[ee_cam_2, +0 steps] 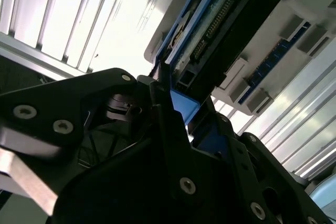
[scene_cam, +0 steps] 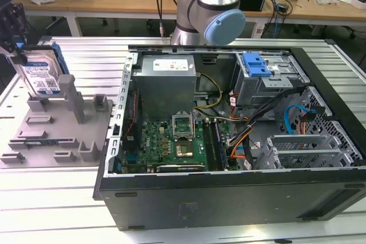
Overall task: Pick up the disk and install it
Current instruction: 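Pick up the disk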
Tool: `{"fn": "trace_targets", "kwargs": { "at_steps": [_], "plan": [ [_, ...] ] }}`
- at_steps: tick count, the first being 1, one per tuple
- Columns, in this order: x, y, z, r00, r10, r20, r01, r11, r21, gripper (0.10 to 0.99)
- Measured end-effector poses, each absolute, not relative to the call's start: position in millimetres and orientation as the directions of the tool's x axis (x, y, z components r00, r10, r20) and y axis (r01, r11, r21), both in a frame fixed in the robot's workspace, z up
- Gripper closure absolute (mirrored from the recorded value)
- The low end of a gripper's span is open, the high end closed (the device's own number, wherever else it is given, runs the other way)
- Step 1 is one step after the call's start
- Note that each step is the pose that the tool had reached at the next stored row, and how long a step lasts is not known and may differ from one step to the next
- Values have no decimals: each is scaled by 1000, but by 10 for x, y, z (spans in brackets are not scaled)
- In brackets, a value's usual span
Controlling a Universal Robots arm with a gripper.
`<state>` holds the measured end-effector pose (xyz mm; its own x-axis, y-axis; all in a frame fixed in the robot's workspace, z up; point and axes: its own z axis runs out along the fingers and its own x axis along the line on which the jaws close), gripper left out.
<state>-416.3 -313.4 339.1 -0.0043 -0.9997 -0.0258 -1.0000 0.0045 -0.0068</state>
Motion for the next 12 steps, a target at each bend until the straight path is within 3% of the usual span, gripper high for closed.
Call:
{"fn": "trace_targets", "kwargs": {
  "at_steps": [12],
  "plan": [
    [-4163,-3135,3733,-4,-999,-45,-1000,5,-7,722]
  ]
}}
